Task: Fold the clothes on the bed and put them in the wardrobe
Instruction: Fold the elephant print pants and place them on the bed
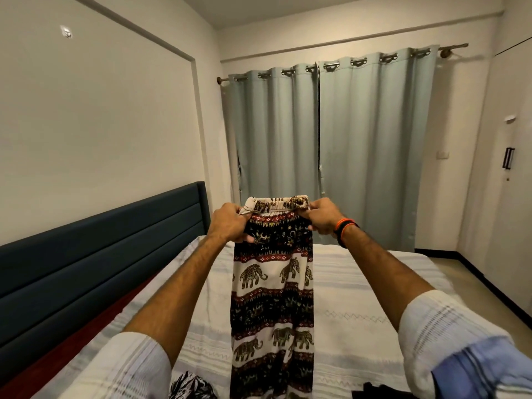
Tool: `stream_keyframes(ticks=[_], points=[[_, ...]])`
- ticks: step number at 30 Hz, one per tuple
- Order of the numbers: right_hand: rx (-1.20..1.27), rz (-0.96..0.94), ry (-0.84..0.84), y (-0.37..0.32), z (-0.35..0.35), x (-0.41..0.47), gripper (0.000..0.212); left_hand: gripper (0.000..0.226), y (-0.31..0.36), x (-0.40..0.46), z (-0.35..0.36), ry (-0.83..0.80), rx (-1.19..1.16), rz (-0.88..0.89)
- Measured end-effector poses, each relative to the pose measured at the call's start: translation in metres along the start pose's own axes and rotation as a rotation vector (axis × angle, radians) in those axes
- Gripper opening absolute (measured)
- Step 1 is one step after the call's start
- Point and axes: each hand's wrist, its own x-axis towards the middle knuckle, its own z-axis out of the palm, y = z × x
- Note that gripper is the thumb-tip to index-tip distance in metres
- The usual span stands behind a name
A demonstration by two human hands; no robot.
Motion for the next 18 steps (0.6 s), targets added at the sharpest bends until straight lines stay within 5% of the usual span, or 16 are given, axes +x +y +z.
stream_keyframes(ticks=[5, 18], points=[[0.519, 0.019, -0.069, -0.025, -0.009, -0.003, 0.009, 0.015, 0.011, 0.006, -0.011, 0.191, -0.097, 0.077], [0.462, -0.096, 0.057, -0.048, -0.021, -0.006, 0.016, 0.023, 0.035, 0.006, -0.024, 0.349, -0.05, 0.138]])
